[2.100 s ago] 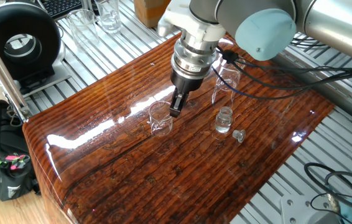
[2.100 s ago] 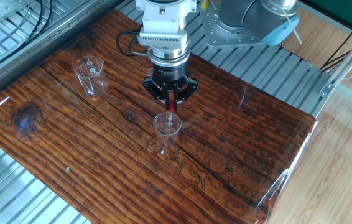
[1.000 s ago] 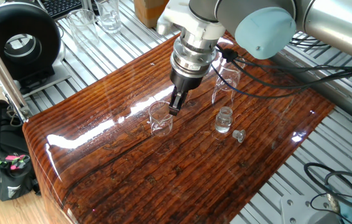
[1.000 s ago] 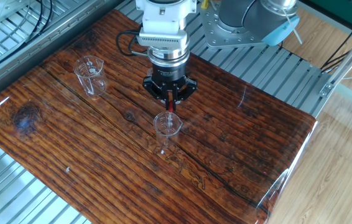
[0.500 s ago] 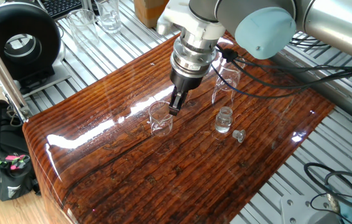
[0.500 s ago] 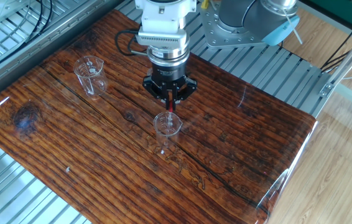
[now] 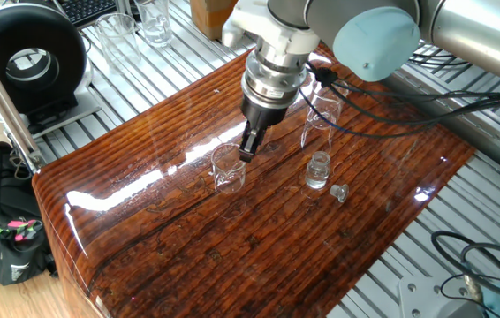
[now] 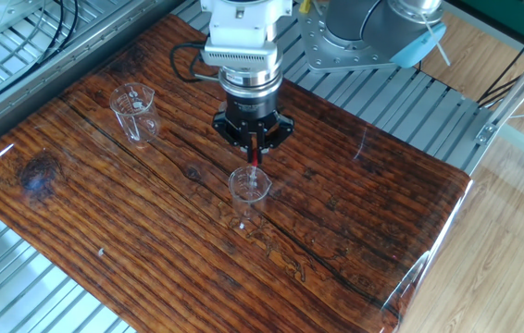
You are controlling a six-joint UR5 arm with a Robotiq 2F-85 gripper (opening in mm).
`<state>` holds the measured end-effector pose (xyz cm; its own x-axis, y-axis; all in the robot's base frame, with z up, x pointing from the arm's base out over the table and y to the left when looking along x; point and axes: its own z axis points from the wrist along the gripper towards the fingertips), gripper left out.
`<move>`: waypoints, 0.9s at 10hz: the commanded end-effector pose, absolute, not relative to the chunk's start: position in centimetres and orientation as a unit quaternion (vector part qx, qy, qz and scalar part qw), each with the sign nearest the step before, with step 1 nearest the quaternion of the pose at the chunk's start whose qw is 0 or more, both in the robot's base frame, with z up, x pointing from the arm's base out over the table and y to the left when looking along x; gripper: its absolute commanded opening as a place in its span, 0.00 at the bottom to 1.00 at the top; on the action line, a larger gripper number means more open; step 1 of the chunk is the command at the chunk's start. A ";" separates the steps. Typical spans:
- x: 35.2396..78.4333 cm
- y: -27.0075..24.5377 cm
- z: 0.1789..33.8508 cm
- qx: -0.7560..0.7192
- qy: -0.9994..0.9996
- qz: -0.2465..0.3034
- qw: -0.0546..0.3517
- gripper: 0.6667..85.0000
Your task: Transfer liquid using a dropper
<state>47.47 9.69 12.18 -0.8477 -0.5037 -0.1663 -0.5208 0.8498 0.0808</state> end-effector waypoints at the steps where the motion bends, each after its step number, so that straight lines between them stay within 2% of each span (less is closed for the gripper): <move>1: 47.6 10.6 13.8 -0.260 0.961 0.066 0.061 0.20; 9: 47.3 10.2 14.2 -0.265 0.963 0.041 0.031 0.19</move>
